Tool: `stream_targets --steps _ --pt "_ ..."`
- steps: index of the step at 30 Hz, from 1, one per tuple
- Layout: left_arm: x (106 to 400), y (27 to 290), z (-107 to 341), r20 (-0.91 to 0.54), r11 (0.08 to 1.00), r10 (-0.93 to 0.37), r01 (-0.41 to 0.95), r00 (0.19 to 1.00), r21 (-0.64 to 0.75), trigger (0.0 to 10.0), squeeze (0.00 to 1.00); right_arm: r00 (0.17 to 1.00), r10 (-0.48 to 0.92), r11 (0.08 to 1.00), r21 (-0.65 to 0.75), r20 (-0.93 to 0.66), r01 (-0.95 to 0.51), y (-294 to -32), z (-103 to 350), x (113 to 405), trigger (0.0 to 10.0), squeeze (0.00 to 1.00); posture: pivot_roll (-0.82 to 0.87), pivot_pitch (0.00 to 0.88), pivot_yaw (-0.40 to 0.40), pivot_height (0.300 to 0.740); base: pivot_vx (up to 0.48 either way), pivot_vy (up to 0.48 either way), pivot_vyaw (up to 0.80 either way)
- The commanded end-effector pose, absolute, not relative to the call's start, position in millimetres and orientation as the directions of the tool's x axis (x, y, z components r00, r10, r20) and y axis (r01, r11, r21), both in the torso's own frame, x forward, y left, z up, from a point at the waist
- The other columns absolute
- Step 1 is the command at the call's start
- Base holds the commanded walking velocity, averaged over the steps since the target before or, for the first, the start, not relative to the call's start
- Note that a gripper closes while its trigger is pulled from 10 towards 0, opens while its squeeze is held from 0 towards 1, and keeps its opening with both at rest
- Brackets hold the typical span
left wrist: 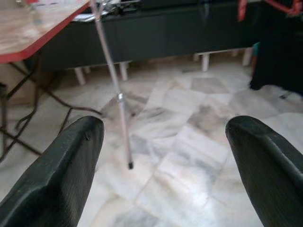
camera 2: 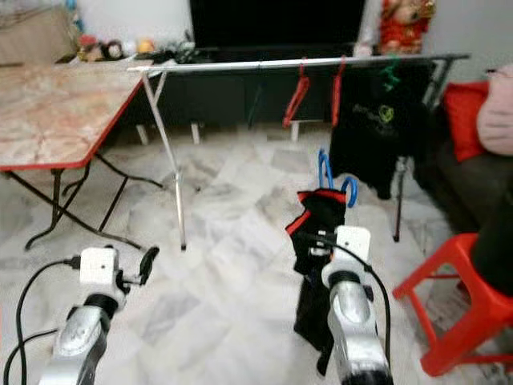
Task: Hang hanger
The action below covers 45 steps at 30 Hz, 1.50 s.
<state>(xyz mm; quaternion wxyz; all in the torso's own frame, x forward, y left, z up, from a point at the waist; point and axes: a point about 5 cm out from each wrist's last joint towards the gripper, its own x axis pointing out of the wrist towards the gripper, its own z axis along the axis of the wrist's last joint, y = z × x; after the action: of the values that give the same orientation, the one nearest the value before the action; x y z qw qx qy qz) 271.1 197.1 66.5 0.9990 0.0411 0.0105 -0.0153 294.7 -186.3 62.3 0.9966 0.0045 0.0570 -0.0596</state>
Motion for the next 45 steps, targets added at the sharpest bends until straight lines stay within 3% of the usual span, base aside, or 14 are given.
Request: stream_targets --steps 1,10,16,17,18,22,25,32,37,38,41,45 --pt "268.6 197.3 64.0 -0.043 0.994 -0.043 0.047 0.998 0.096 10.0 0.0 0.993 -0.103 0.995 0.005 -0.066 0.103 -180.4 73.4 299.9 10.0 0.0 -0.05 0.029 0.004 0.74 0.0 0.0 0.0" --pt "269.0 187.6 73.2 -0.042 0.978 -0.148 0.153 0.988 0.144 10.0 0.0 0.996 -0.054 0.998 -0.047 -0.065 0.051 -179.5 79.2 307.1 10.0 0.0 -0.04 0.044 0.011 0.74 0.0 0.0 0.0" --pt "272.5 180.4 84.4 -0.079 0.93 -0.295 0.305 0.952 0.207 10.0 0.0 0.945 0.22 0.941 -0.202 -0.242 -0.271 -172.2 76.3 317.5 10.0 0.0 -0.05 0.055 0.021 0.74 0.0 0.0 0.0" --pt "273.8 178.6 86.6 -0.109 0.9 -0.354 0.37 0.929 0.231 10.0 0.0 0.881 0.331 0.861 -0.273 -0.339 -0.429 -173.2 74.9 318.0 10.0 0.0 -0.05 0.052 0.023 0.74 0.0 0.0 0.0" --pt "273.7 177.3 88.2 -0.129 0.879 -0.393 0.413 0.911 0.239 10.0 0.0 0.852 0.371 0.82 -0.299 -0.371 -0.487 -176.1 78.0 319.6 10.0 0.0 -0.05 0.053 0.025 0.74 0.0 0.0 0.0" --pt "273.1 173.5 92.9 -0.188 0.801 -0.513 0.546 0.837 0.245 10.0 0.0 0.819 0.416 0.762 -0.34 -0.395 -0.551 -188.2 98.4 334.6 10.0 0.0 -0.05 0.05 0.02 0.74 0.0 0.0 0.0" --pt "275.9 171.1 100.9 -0.183 0.782 -0.54 0.57 0.821 0.251 10.0 0.0 0.799 0.465 0.737 -0.333 -0.381 -0.588 -185.3 111.2 340.5 10.0 0.0 -0.05 0.055 0.018 0.74 0.0 0.0 0.0" --pt "276.9 144.8 117.7 -0.213 0.666 -0.694 0.726 0.688 0.174 10.0 0.0 0.755 0.61 0.72 -0.23 -0.241 -0.655 -155.7 163.2 362.6 10.0 0.0 -0.05 0.041 0.011 0.74 0.0 0.0 0.0" --pt "265.3 135.4 109.3 -0.292 0.569 -0.771 0.818 0.565 0.083 10.0 0.0 0.608 0.764 0.589 -0.15 -0.216 -0.794 -120.5 169.4 360.3 10.0 0.0 -0.05 0.039 0.007 0.74 0.0 0.0 0.0" --pt "264.8 133.9 108.9 -0.294 0.577 -0.77 0.815 0.566 0.058 10.0 0.0 0.536 0.812 0.513 -0.156 -0.232 -0.844 -107.2 166.5 354.9 10.0 0.0 -0.04 0.038 0.005 0.74 0.0 0.0 0.0" --pt "265.4 134.2 109.9 -0.281 0.601 -0.764 0.799 0.58 0.016 10.0 0.0 0.451 0.86 0.426 -0.153 -0.238 -0.892 -94.3 163.9 347.9 10.0 0.0 -0.04 0.033 0.004 0.74 0.0 0.0 0.0" --pt "269.8 145.4 100.9 -0.283 0.678 -0.71 0.735 0.645 -0.026 10.0 0.0 0.394 0.889 0.374 -0.13 -0.233 -0.919 -82.2 160.4 342.0 10.0 0.0 -0.04 0.031 0.001 0.74 0.0 0.0 0.0"
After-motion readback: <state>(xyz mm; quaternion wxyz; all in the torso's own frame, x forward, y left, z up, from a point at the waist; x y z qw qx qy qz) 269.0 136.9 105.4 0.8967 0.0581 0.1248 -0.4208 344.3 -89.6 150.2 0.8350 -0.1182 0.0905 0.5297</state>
